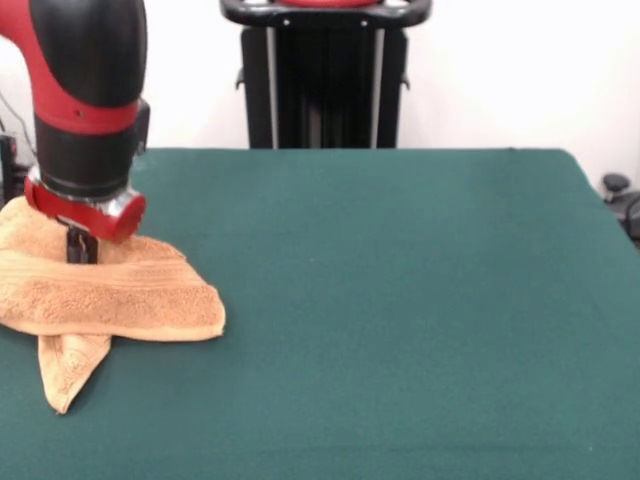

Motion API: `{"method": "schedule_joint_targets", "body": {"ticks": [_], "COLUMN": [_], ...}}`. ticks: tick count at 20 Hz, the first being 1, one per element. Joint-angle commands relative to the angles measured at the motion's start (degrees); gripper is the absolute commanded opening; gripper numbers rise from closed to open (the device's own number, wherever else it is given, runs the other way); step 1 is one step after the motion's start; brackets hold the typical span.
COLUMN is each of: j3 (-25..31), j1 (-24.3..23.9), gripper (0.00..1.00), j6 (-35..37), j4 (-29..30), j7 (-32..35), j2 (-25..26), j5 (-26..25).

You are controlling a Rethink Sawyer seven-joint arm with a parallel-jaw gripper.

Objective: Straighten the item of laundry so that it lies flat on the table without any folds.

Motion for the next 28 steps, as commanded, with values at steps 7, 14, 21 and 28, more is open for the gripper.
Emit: {"method": "schedule_joint_targets", "body": {"ticks": [7,14,21,28], "j3": [0.2,0.2,0.6,1.4], "j1": [4.4,8.0,12.5,17.6], "gripper": [0.00,0.00,0.00,0.00], "j6": [-2.6,-2.8,-1.9,-1.9], "j4": [-2.7,0.4,6.0,11.3], "j7": [11.1,15.4,18.0,20.6], "j2": [11.3,12.0,8.2,4.8], "j5": [-0.7,2.5,5.1,8.9]}}
